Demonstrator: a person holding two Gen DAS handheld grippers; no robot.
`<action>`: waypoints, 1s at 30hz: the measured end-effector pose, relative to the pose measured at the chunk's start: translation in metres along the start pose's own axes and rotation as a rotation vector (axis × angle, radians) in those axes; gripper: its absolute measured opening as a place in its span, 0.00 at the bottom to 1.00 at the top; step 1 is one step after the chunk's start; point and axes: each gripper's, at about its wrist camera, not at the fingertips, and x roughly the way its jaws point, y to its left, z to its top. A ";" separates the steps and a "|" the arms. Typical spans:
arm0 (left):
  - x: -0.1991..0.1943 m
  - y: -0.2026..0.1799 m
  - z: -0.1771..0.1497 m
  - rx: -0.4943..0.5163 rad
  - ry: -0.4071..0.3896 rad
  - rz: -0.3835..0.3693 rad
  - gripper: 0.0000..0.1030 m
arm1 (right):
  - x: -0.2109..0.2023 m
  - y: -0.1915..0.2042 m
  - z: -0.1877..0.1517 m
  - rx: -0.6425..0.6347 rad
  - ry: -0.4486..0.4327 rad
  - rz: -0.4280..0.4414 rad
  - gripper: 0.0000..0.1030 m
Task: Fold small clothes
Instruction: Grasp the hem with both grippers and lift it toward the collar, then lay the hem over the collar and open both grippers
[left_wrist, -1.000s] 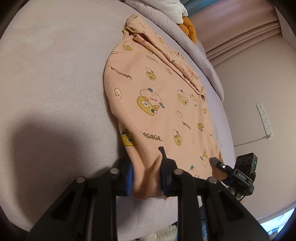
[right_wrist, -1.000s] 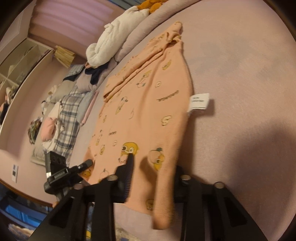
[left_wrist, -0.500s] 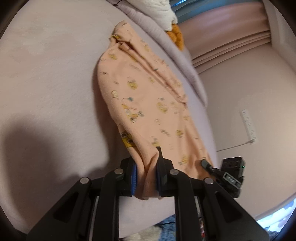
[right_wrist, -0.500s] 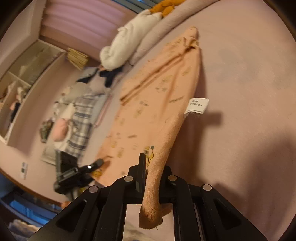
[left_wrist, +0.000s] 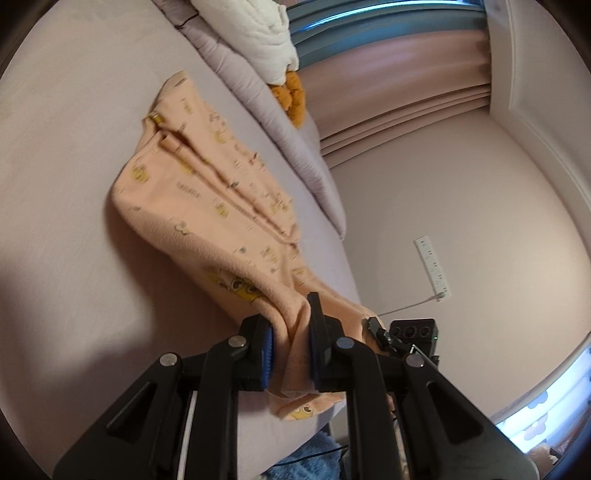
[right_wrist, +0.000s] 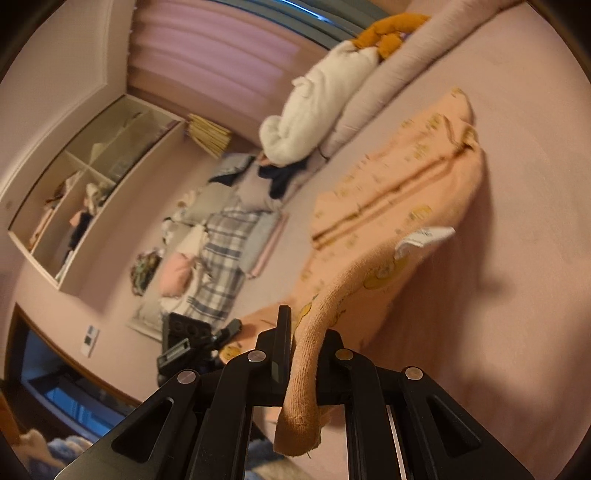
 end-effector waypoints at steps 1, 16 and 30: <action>0.001 -0.001 0.005 -0.003 -0.004 -0.012 0.13 | 0.001 0.000 0.003 -0.002 -0.003 0.009 0.11; 0.030 -0.003 0.111 0.005 -0.101 -0.072 0.13 | 0.025 -0.005 0.093 -0.067 -0.123 -0.027 0.11; 0.116 0.058 0.207 -0.105 -0.056 0.164 0.12 | 0.078 -0.096 0.178 0.126 -0.103 -0.254 0.11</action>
